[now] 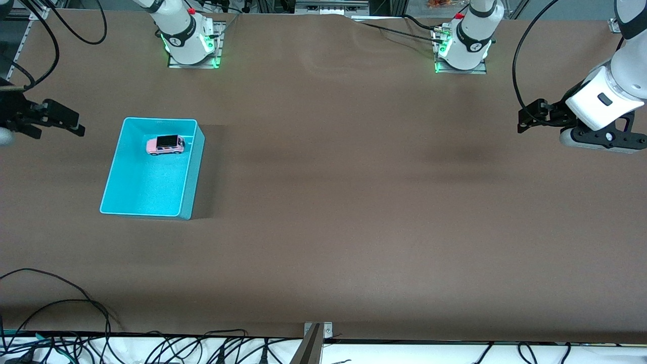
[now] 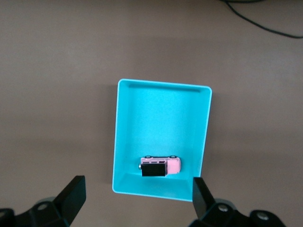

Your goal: Wind and store pink jeep toy

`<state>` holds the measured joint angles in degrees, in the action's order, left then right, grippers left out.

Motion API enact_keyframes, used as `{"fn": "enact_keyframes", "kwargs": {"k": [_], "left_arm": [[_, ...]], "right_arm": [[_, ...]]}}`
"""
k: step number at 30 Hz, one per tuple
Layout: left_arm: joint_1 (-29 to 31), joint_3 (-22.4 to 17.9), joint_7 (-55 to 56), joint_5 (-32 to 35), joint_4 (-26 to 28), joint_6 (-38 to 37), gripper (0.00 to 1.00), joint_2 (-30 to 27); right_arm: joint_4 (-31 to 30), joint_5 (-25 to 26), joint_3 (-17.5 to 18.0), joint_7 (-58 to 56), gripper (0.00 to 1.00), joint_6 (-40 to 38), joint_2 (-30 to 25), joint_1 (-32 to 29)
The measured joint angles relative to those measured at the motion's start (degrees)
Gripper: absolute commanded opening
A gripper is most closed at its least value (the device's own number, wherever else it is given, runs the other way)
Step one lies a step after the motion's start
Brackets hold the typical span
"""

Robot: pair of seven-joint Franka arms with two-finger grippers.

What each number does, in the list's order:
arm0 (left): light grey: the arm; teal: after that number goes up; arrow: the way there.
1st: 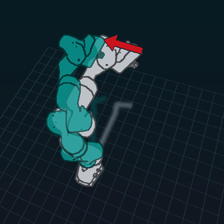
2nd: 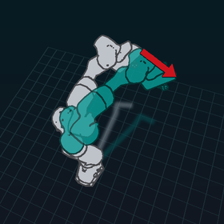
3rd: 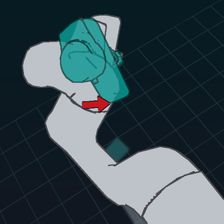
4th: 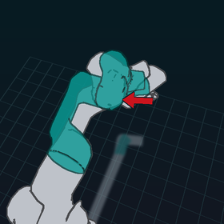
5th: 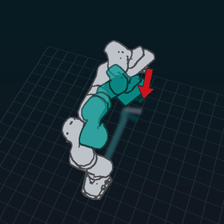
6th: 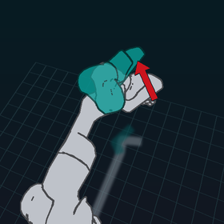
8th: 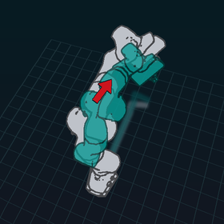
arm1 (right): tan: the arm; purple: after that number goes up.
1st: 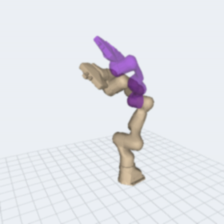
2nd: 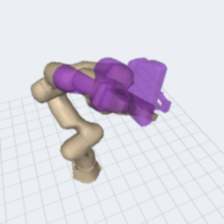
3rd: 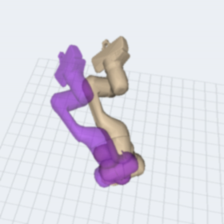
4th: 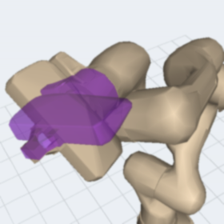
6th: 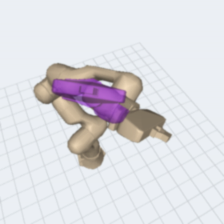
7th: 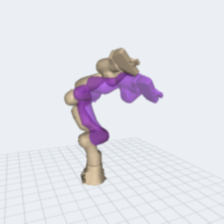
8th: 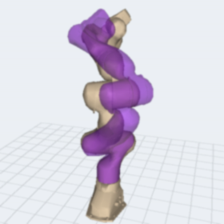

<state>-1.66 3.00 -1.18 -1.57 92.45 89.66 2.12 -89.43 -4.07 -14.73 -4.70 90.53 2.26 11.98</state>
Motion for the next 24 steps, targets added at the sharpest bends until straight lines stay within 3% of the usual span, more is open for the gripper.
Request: {"fn": "enact_keyframes", "kwargs": {"k": [8,24], "left_arm": [[0.0,0.0,0.0,0.0,0.0,0.0,1.0,0.0],[0.0,0.0,0.0,0.0,0.0,0.0,1.0,0.0]], "right_arm": [[-3.9,0.6,-0.1,0.5,1.0,0.5,-3.8,0.0],[0.0,0.6,0.1,1.7,1.0,1.9,-0.1,0.1]]}}
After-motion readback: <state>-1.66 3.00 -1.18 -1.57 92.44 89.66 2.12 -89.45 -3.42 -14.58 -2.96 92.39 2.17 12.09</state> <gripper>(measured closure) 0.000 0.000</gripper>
